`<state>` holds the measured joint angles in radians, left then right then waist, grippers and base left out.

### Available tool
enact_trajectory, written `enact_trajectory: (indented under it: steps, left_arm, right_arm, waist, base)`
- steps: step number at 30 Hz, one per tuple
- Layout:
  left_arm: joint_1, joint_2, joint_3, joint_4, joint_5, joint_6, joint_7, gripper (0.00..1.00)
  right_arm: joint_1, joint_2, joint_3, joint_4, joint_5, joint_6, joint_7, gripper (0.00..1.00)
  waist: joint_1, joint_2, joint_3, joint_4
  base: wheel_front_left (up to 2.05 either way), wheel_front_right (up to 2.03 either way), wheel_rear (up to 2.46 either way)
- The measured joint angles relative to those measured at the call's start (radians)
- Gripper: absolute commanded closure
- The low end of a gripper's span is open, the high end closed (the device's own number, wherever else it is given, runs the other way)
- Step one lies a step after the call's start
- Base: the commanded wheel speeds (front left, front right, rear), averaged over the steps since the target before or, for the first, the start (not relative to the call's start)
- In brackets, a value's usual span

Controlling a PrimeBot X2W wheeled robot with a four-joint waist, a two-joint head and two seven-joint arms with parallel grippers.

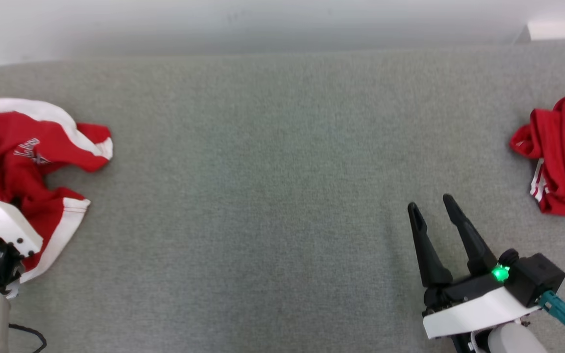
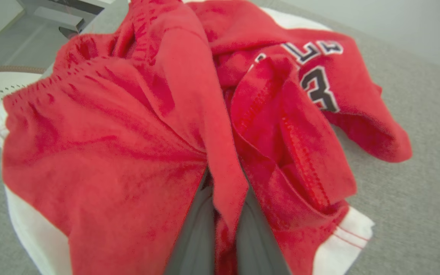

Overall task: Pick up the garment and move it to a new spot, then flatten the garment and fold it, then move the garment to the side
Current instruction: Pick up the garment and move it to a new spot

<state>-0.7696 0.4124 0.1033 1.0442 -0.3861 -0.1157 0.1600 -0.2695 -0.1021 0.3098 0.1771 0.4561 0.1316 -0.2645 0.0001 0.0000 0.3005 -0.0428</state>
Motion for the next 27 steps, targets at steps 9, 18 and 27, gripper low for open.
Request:
enact_trajectory:
  steps: [9, 18, 27]
  left_arm:
    - [-0.02, 0.008, -0.139, -0.095, 0.023, -0.013, -0.038, 1.0]
    - [0.023, 0.005, -0.309, -0.409, -0.084, -0.013, 0.003, 1.0]
    - [0.147, -0.068, -0.377, -0.755, -0.145, 0.006, 0.097, 1.0]
  right_arm:
    - [0.085, 0.01, -0.006, 0.027, 0.012, 0.0, 0.0, 0.0]
    - [0.148, 0.008, -0.041, 0.025, 0.011, 0.0, 0.0, 0.0]
    - [0.159, -0.012, -0.069, 0.017, 0.01, 0.0, 0.0, 0.0]
  waist:
    - [-0.0001, 0.0, -0.171, 0.018]
    - [-0.0004, 0.0001, -0.305, 0.001]
    - [-0.0003, 0.0001, -0.326, -0.077]
  base:
    - [0.0, 0.0, 0.0]
    - [0.0, 0.0, 0.0]
    - [0.0, 0.0, 0.0]
